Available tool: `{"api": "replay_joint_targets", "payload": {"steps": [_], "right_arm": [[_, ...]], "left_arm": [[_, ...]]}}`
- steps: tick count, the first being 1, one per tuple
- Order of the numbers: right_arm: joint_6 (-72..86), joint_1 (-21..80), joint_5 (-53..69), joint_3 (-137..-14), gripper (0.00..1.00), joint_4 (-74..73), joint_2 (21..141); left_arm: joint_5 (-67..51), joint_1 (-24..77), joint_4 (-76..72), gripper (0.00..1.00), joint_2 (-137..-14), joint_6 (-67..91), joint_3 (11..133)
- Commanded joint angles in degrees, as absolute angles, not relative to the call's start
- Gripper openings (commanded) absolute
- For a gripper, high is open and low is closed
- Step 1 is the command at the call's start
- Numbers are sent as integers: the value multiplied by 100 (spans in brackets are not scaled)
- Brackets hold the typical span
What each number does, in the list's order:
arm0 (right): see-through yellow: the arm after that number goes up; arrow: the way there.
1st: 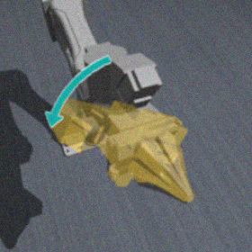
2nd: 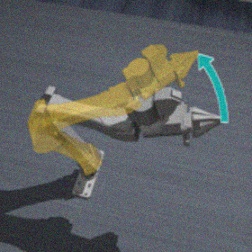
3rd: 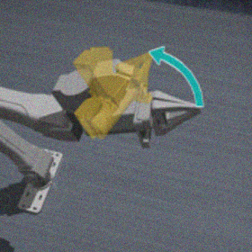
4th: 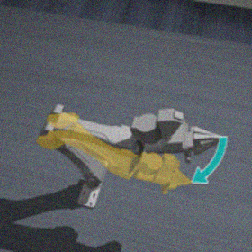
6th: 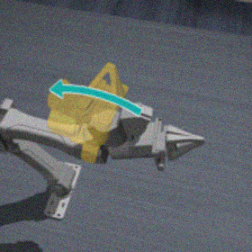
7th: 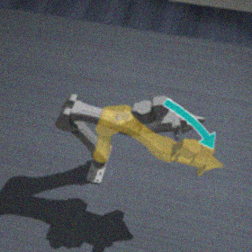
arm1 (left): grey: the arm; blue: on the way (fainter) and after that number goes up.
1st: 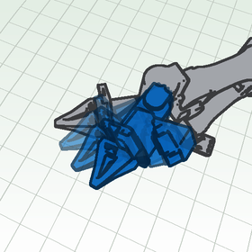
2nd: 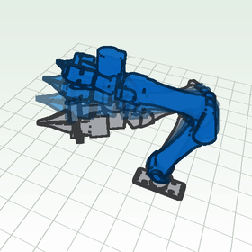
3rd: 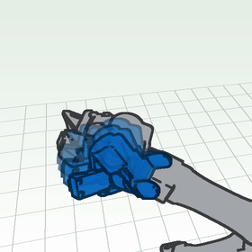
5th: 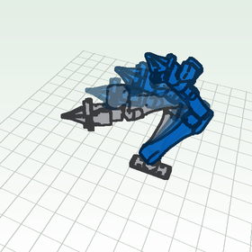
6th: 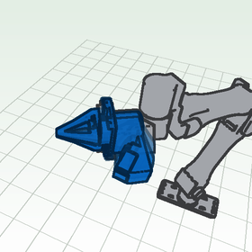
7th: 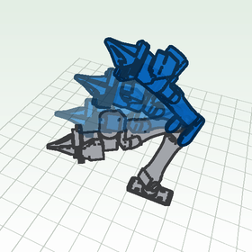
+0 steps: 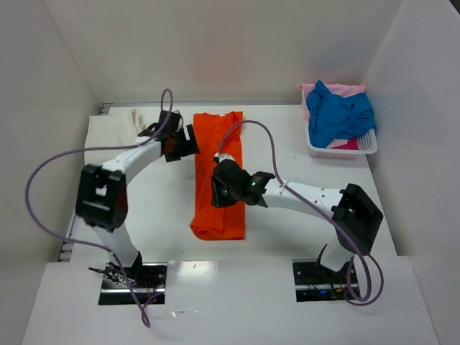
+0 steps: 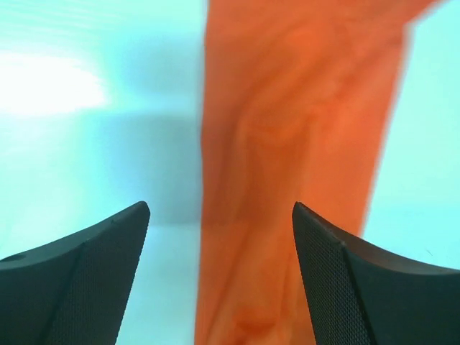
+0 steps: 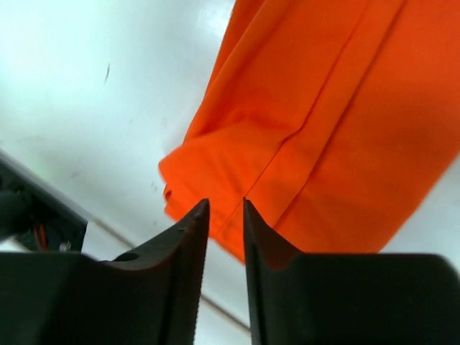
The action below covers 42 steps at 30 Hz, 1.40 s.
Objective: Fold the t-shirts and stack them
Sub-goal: Grab the bottom of the folded rectangular tshirt with both arms
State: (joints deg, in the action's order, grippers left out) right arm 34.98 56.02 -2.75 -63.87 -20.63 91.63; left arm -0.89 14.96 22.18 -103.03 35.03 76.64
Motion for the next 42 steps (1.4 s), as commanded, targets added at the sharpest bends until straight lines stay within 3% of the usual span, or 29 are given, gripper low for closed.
{"api": "replay_joint_targets", "payload": {"steps": [1,4,10,16,38,42], "right_arm": [[3395,5379,-1088,-7051,24,-1916,9285],[3227,5171,-1256,-7433,13,-1906,9633],[2964,4948,-1257,-8030,13,-1596,10349],[2743,4896,-1047,-8875,13,-1573,11056],[2522,4790,-1125,-10185,12,-1925,12857],[2522,4790,-1064,-10422,7,-2118,13180]], "left_arm": [[-336,1450,2013,89,-8740,3729,6775],[-632,1450,2013,87,-7938,3943,5983],[-920,1550,2107,76,-6732,4201,4794],[-1160,1687,2127,73,-6127,4447,4009],[-2346,2118,1469,75,-7093,4104,3252],[-2496,2171,1265,75,-7290,4104,3129]]}}
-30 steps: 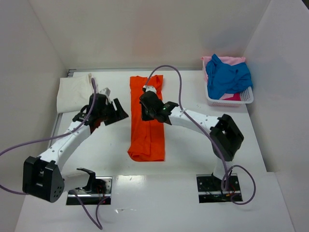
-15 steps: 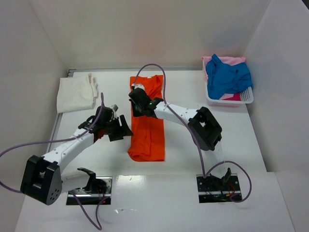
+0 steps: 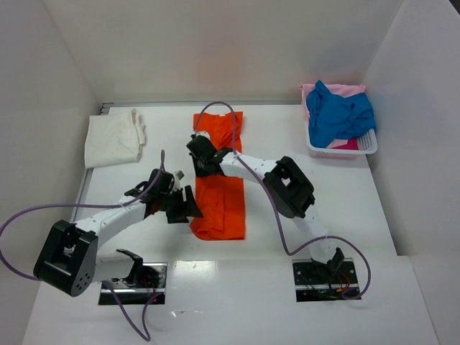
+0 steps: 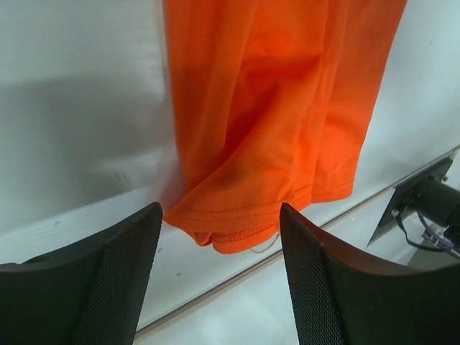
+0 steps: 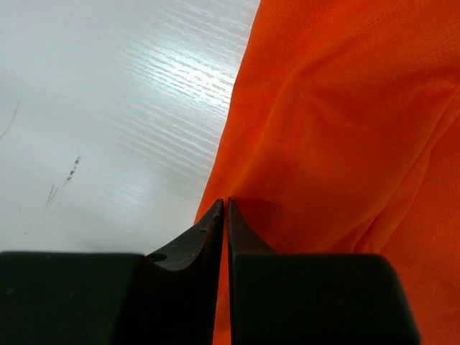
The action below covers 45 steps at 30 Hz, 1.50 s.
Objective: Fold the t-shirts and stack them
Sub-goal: Grab the bottom of the folded rectangular tshirt with both arms
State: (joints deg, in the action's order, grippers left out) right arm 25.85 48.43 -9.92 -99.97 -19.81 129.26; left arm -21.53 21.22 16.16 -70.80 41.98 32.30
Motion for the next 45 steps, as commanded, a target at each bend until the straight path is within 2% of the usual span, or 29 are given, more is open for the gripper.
{"api": "replay_joint_targets", "payload": {"steps": [1,10,13,15,16,17,18,21,24,28,31,33,34,41,45], "right_arm": [[2522,4790,-1063,-10433,7,-2177,13192],[2470,4790,-1116,-10837,6,-2522,13658],[2470,4790,-1116,-10837,6,-2522,13658],[2470,4790,-1116,-10837,6,-2513,13658],[2470,4790,-1116,-10837,6,-2470,13658],[2470,4790,-1116,-10837,6,-2470,13658],[2470,4790,-1116,-10837,6,-2470,13658],[2540,4790,-1116,-10884,6,-2470,13658],[2540,4737,-1046,-10890,6,-2470,13711],[2593,4737,-1046,-10936,6,-2470,13751],[2593,4737,-993,-10986,6,-2470,13764],[2593,4737,-993,-11004,6,-2470,13764],[2593,4737,-993,-11004,6,-2438,13764],[2593,4737,-993,-10952,6,-2417,13764],[2593,4737,-993,-10882,5,-2364,13755]], "left_arm": [[-2570,2171,1257,75,-7363,4104,3129],[-2760,2171,1195,71,-7998,3981,3129],[-2760,2171,1195,63,-7915,3981,3052],[-2760,2171,1195,52,-7875,4034,2997],[-2760,2171,1215,43,-7866,4045,2954],[-2760,2172,1344,39,-7804,4113,2953],[-2760,2221,1411,31,-7714,4113,2953],[-2707,2286,1696,26,-7457,4280,3006],[-2654,2364,2028,22,-6679,4661,2952],[-2707,2364,2329,21,-5886,5052,2804],[-2605,2417,2590,25,-5417,5264,2669],[-2546,2417,2712,36,-5162,5338,2575],[-2523,2417,2774,38,-5142,5393,2575],[-2454,2470,3014,38,-4802,5589,2522],[-1861,2470,3322,40,-4446,5811,2646]]}}
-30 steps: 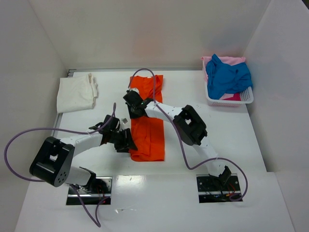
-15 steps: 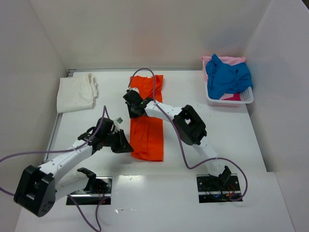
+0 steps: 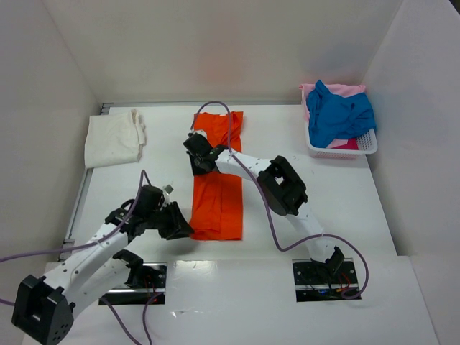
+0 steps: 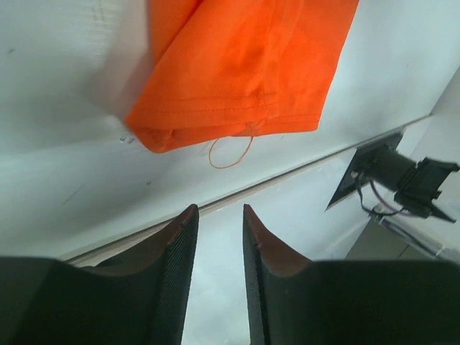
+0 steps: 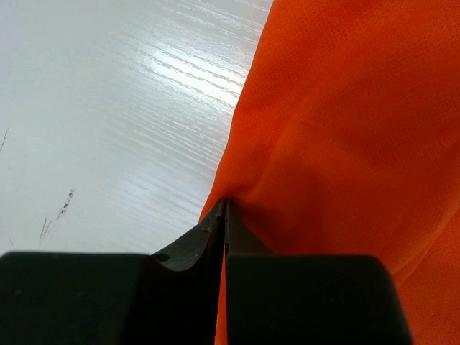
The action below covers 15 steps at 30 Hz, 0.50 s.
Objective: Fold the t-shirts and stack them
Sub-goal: Grab the bottom of the folded rectangular tshirt with both arms
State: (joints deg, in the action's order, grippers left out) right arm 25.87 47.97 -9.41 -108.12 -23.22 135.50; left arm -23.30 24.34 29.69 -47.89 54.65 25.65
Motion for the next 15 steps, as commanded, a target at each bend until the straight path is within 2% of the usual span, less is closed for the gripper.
{"api": "replay_joint_targets", "payload": {"steps": [1,2,3,15], "right_arm": [[2593,4737,-993,-10831,5,-2358,13703],[2593,4737,-993,-10785,5,-2312,13697],[2593,4737,-993,-10784,5,-2312,13653],[2540,4737,-993,-10512,5,-2207,13535]], "left_arm": [[-1689,2470,3322,44,-4362,5903,2646],[-1416,2470,3316,51,-4240,6078,2640],[-1253,2470,3265,53,-4188,6139,2596],[-413,2470,2751,53,-4358,6680,2426]]}}
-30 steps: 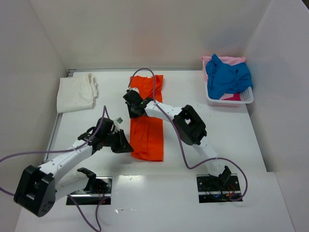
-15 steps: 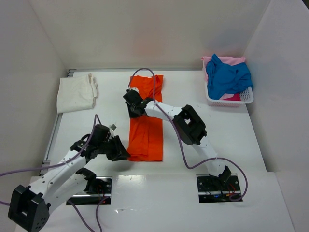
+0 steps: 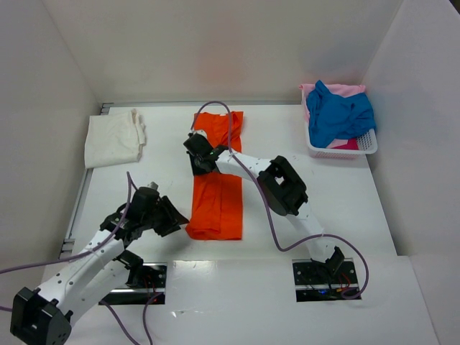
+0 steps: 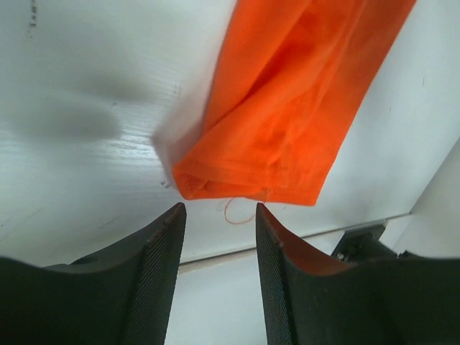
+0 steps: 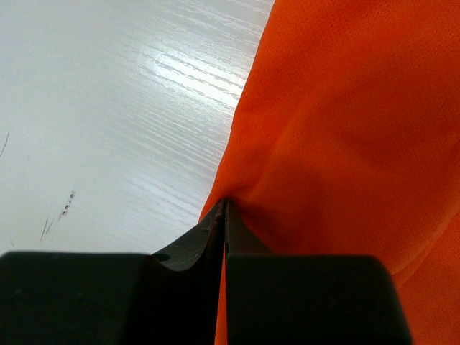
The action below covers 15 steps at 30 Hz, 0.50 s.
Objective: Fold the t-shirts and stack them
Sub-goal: Grab the bottom of the folded rectangular tshirt with both arms
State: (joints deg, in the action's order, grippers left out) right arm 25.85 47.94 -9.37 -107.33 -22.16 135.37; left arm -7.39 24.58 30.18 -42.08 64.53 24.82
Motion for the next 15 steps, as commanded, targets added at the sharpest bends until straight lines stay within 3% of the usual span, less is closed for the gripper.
{"api": "replay_joint_targets", "payload": {"steps": [1,10,15], "right_arm": [[2540,4737,-993,-10512,5,-2206,13535],[2540,4737,-993,-10512,5,-2206,13535],[2540,4737,-941,-10512,5,-2206,13535]], "left_arm": [[-409,2470,2751,53,-4459,6677,2426],[-229,2470,2426,57,-5330,6346,2540],[-281,2470,2310,47,-5317,6346,2477]]}}
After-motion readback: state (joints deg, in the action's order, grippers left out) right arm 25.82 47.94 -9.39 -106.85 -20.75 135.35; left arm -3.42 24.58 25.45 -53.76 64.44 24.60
